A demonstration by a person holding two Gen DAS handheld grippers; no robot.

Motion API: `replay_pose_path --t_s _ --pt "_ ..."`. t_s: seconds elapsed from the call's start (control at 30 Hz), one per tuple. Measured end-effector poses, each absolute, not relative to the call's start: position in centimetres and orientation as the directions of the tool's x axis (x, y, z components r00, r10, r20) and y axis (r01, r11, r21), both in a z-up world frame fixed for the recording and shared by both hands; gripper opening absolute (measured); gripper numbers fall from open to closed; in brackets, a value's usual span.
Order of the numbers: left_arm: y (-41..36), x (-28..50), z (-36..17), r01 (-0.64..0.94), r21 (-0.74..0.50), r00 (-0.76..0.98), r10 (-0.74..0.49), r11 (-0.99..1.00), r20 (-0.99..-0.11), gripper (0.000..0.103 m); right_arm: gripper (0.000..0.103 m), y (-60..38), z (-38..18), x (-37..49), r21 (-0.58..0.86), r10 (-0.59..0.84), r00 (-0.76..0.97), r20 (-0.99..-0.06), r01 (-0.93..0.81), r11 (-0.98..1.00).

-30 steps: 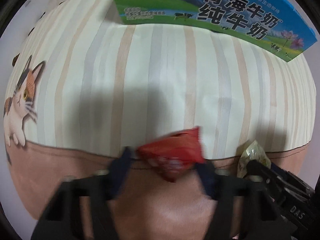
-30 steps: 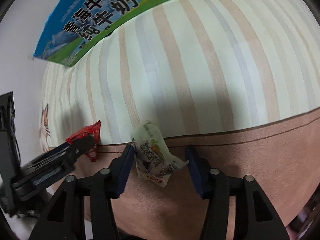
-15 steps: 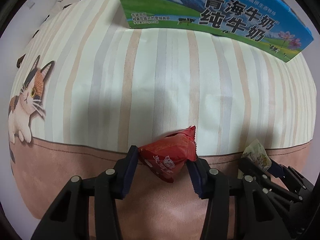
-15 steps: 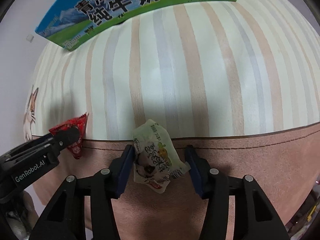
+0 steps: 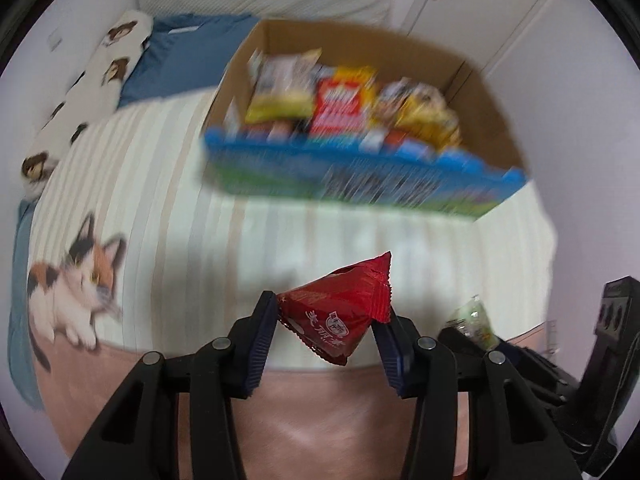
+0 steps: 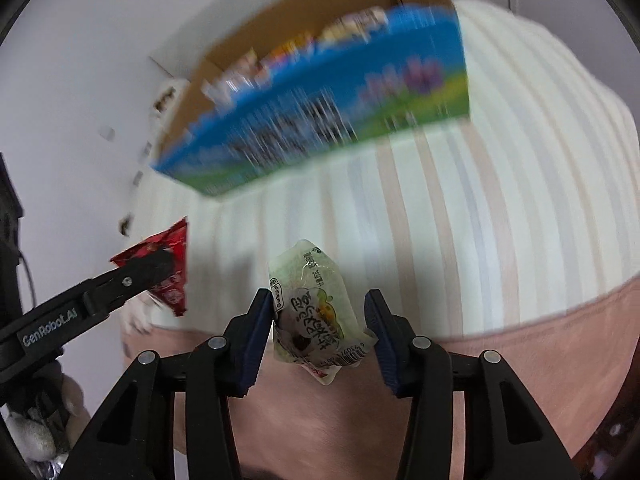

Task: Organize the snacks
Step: 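Carry the red candy and white pouch with both tools over the box, then open both tools to release the two snacks into the box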

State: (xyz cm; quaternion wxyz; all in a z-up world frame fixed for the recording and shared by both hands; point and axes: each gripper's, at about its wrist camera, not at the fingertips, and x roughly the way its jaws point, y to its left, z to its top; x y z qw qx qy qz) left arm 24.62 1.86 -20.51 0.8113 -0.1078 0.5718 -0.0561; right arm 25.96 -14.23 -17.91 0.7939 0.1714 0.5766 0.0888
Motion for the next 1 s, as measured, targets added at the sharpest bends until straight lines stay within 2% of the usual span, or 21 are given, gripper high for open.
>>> replay_pose_path --t_s 0.13,0.3,0.47,0.67,0.77,0.8,0.83,0.87,0.9,1.0 --pt "1.6 28.2 -16.7 0.027 -0.227 0.385 -0.219 0.974 -0.897 0.045 0.050 -14.6 -13.2 29.3 0.409 0.369 0.389 -0.844 0.020 0.912" --pt "0.5 34.3 -14.3 0.071 -0.197 0.403 -0.209 0.978 -0.891 0.045 0.050 -15.7 -8.8 35.4 0.368 0.327 0.463 -0.824 -0.003 0.930" --pt "1.0 39.6 -15.6 0.044 -0.186 0.363 -0.189 0.982 -0.912 0.045 0.050 -16.6 -8.8 41.4 0.339 0.291 0.457 -0.841 0.026 0.940" --pt "2.0 42.7 -19.3 0.003 -0.178 0.263 -0.172 0.984 -0.949 0.047 0.050 -17.3 -11.8 45.5 0.319 0.273 0.378 -0.885 0.064 0.946" --pt "2.9 43.5 -21.8 -0.044 -0.194 0.183 -0.183 0.980 -0.966 0.049 0.071 -17.2 -13.8 46.5 0.287 0.243 0.314 -0.918 0.101 0.953" --pt "3.1 43.8 -22.6 -0.055 -0.200 0.168 -0.188 0.978 -0.968 0.052 0.080 -17.0 -14.5 46.9 0.280 0.240 0.286 -0.928 0.107 0.954" --pt "3.1 43.8 -23.0 -0.058 -0.185 0.154 -0.174 0.981 -0.973 0.063 0.092 -16.9 -15.0 47.1 0.272 0.235 0.271 -0.933 0.110 0.956" --pt "3.1 43.8 -23.4 -0.057 -0.174 0.148 -0.164 0.983 -0.975 0.074 0.096 -16.8 -15.3 47.2 0.245 0.210 0.260 -0.943 0.110 0.963" --pt "3.1 43.9 -23.7 -0.051 -0.166 0.145 -0.157 0.985 -0.977 0.078 0.096 -16.5 -15.5 47.2 0.227 0.195 0.250 -0.948 0.104 0.968" --pt "3.0 43.9 -24.0 -0.046 -0.163 0.141 -0.155 0.985 -0.978 0.080 0.096 -16.0 -16.0 47.3 0.204 0.179 0.231 -0.956 0.090 0.975"
